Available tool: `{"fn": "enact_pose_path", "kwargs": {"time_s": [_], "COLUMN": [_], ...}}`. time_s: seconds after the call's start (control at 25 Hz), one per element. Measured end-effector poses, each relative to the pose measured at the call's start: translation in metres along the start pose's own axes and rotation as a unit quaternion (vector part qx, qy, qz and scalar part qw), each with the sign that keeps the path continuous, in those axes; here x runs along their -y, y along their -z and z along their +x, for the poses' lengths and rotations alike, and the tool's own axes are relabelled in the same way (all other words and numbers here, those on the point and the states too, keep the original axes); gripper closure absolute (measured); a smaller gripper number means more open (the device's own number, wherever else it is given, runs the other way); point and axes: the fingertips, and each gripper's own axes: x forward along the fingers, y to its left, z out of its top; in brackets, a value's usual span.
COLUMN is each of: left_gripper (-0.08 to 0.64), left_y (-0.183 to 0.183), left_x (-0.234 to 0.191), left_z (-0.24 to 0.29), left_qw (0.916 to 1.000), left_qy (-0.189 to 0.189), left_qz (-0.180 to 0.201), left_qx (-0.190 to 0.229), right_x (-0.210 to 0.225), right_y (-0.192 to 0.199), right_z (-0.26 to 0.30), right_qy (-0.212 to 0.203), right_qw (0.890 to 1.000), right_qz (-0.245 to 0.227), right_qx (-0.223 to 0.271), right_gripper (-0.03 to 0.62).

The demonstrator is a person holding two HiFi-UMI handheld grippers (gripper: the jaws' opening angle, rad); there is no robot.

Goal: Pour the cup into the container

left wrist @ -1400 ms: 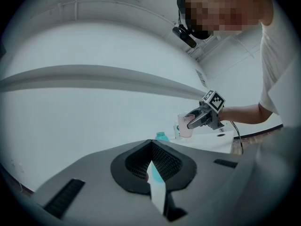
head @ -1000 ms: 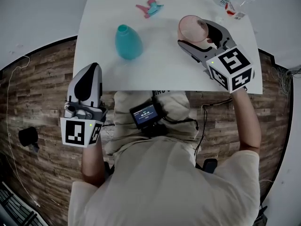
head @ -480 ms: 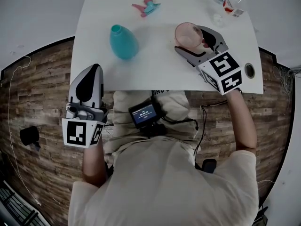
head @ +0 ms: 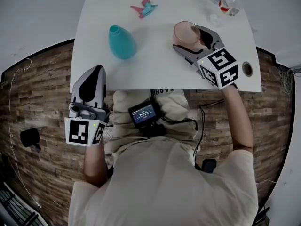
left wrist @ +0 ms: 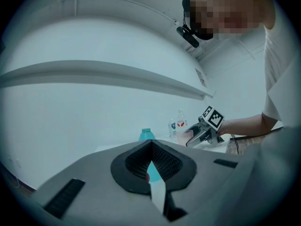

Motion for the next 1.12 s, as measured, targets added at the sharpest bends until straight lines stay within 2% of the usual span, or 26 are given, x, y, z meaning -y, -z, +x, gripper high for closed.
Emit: {"fn": "enact_pose_path", "kwargs": {"time_s": [0.04, 0.16, 0.24, 0.36, 0.48, 0.6, 0.64, 0.8, 0.92, 1.12], "left_gripper": [0.549, 0.549, 0.549, 0.549, 0.549, 0.549, 0.549, 0.549, 0.549, 0.549], "left_y": [0.0, -0.002, -0.004, -0.003, -0.001, 0.004, 0.005, 0.009, 0.012, 0.014], "left_x": [0.001, 0.003, 0.004, 0.004, 0.005, 0.009, 0.011, 0.016, 0.017, 0.019], "left_z": [-0.001, -0.003, -0.004, -0.006, -0.005, -0.006, -0.007, -0.016, -0.026, -0.037], "left_qw": [1.0, 0.9999, 0.9999, 0.9998, 0.9997, 0.9996, 0.9995, 0.9992, 0.9987, 0.9981], "left_qy": [0.0, 0.002, 0.003, 0.005, 0.01, 0.016, 0.018, 0.022, 0.02, 0.016], "left_qz": [-0.001, -0.002, -0.002, -0.004, -0.009, -0.01, -0.01, -0.007, -0.001, -0.01], "left_qx": [0.002, 0.01, 0.014, 0.02, 0.023, 0.022, 0.022, 0.032, 0.047, 0.059], "right_x": [-0.002, -0.004, 0.0, 0.009, 0.017, 0.007, 0.001, -0.021, -0.035, -0.048], "right_y": [0.002, 0.003, -0.002, -0.014, -0.028, -0.036, -0.037, -0.03, -0.018, -0.008], "right_z": [0.001, -0.001, -0.008, -0.027, -0.056, -0.085, -0.094, -0.123, -0.133, -0.139], "right_qy": [-0.004, -0.01, 0.003, 0.038, 0.091, 0.124, 0.133, 0.161, 0.165, 0.192], "right_qw": [1.0, 1.0, 0.999, 0.996, 0.987, 0.978, 0.975, 0.965, 0.963, 0.956], "right_qz": [-0.006, -0.004, -0.003, 0.008, 0.009, -0.004, -0.009, -0.014, 0.002, 0.007], "right_qx": [0.0, 0.015, 0.032, 0.076, 0.131, 0.168, 0.179, 0.205, 0.214, 0.22], "right_gripper": [0.217, 0.149, 0.147, 0.147, 0.147, 0.149, 0.154, 0.266, 0.299, 0.311]}}
